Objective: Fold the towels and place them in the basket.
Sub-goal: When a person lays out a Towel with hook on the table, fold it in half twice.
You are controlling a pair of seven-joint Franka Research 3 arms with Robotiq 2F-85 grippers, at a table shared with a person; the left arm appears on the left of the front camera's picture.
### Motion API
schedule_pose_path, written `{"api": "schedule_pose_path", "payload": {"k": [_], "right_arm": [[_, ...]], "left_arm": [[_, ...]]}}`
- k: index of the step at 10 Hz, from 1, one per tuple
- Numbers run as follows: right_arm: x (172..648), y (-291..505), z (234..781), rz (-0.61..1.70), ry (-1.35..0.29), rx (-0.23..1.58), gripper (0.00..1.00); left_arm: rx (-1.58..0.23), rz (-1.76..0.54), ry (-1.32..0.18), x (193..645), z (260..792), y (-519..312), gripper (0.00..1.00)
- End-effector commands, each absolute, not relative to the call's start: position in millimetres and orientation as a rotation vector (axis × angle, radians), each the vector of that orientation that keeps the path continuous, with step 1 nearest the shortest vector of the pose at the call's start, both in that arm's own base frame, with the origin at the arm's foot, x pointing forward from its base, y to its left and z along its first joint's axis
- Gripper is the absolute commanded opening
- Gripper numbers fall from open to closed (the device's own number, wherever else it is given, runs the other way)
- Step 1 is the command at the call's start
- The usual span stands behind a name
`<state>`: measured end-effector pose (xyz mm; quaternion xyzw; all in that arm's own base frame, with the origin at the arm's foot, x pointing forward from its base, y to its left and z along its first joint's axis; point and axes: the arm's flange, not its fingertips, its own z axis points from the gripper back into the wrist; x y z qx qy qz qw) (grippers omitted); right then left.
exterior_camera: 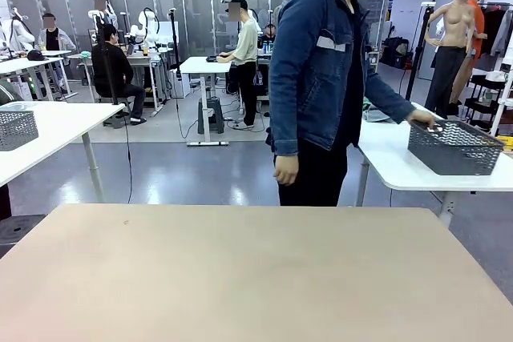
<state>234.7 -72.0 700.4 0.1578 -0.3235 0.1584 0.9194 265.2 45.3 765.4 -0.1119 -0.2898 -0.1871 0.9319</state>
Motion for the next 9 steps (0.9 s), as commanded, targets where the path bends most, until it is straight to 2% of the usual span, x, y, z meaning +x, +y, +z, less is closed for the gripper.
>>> {"api": "schedule_pose_path", "payload": {"k": [1,9], "right_arm": [[235.6,-70.9,700.9,0.325,-0.670,0.331,1.00],[235.6,-70.9,700.9,0.325,-0.670,0.331,1.00]], "left_arm": [[-0.233,-0.391,-0.595,265.1,765.9,44.1,1.00],[-0.233,-0.391,-0.595,265.1,765.9,44.1,1.00]]}}
